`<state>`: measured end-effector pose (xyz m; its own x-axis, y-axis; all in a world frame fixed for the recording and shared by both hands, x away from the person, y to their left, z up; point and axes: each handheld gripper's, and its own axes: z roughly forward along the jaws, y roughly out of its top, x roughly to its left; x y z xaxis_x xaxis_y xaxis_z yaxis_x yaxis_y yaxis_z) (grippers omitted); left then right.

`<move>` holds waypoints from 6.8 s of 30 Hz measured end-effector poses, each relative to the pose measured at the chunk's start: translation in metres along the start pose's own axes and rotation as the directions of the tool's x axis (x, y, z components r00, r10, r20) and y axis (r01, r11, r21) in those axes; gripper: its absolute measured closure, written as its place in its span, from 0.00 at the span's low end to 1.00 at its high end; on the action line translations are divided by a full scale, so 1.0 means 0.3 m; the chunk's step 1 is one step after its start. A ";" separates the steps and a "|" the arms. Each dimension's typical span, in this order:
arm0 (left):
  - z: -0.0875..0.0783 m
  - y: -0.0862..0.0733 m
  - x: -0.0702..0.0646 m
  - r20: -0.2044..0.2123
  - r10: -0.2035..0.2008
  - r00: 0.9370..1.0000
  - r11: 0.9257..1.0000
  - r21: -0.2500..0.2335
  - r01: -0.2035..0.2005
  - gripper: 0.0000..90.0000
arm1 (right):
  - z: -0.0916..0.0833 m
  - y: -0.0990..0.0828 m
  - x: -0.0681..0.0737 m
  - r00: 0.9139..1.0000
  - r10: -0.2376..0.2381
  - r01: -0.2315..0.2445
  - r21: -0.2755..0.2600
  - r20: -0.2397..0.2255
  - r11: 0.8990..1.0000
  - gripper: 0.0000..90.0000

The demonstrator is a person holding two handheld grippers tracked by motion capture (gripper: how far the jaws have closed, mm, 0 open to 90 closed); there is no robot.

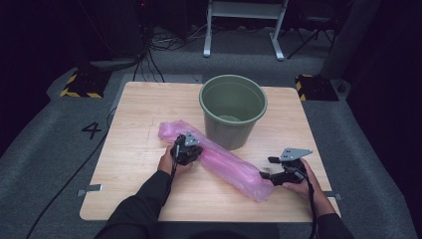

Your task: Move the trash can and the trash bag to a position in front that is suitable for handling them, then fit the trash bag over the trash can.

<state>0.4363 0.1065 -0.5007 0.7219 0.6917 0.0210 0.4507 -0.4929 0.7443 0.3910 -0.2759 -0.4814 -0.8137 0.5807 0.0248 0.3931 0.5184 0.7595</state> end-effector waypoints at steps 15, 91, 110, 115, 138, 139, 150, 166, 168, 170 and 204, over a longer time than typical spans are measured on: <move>-0.153 -0.011 0.071 -0.057 -0.008 0.998 0.970 -0.242 -0.006 1.00 | -0.049 -0.049 -0.114 0.978 0.167 -0.157 -0.084 0.127 0.984 0.30; -0.482 0.161 -0.010 -0.058 0.186 0.981 0.776 -0.604 -0.183 1.00 | 0.012 -0.079 -0.157 0.915 0.238 -0.245 -0.020 0.325 0.969 0.23; -0.365 0.338 -0.069 -0.001 0.327 0.945 0.804 -0.525 -0.279 1.00 | -0.150 0.009 -0.123 0.949 0.217 -0.180 -0.171 0.229 0.969 0.29; -0.343 0.355 -0.070 0.007 0.339 0.941 0.817 -0.497 -0.291 1.00 | -0.196 0.085 -0.083 0.964 0.182 -0.143 -0.202 0.195 0.969 0.28; -0.279 0.428 -0.116 0.014 0.357 0.934 0.837 -0.448 -0.313 0.99 | -0.192 0.297 0.126 0.998 0.028 -0.013 -0.242 0.061 0.970 0.21; -0.277 0.429 -0.120 0.011 0.359 0.933 0.837 -0.445 -0.317 0.99 | -0.186 0.299 0.130 0.998 0.030 -0.017 -0.239 0.051 0.971 0.21; -0.273 0.436 -0.133 -0.001 0.372 0.928 0.835 -0.436 -0.335 1.00 | -0.250 0.304 0.132 0.993 0.061 -0.034 -0.264 0.096 0.964 0.24; -0.258 0.453 -0.147 -0.041 0.378 0.925 0.836 -0.415 -0.360 1.00 | -0.287 0.365 0.212 1.000 -0.004 0.011 -0.286 0.024 0.958 0.22; -0.258 0.453 -0.148 -0.032 0.373 0.927 0.836 -0.423 -0.351 1.00 | -0.263 0.365 0.217 1.000 -0.007 0.014 -0.263 0.027 0.965 0.22; -0.256 0.453 -0.151 -0.017 0.373 0.927 0.835 -0.429 -0.344 1.00 | -0.229 0.360 0.215 0.999 -0.003 0.016 -0.236 0.053 0.972 0.22; -0.349 0.578 -0.056 -0.159 0.157 0.975 0.865 -0.454 -0.214 0.50 | -0.158 0.232 0.182 0.974 -0.212 0.207 -0.070 -0.076 0.976 0.94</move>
<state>0.4475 0.0647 -0.3023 0.6907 0.6809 0.2436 -0.0026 -0.3346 0.9424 0.3538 -0.2378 -0.3964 -0.9088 0.4079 -0.0875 0.1852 0.5824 0.7915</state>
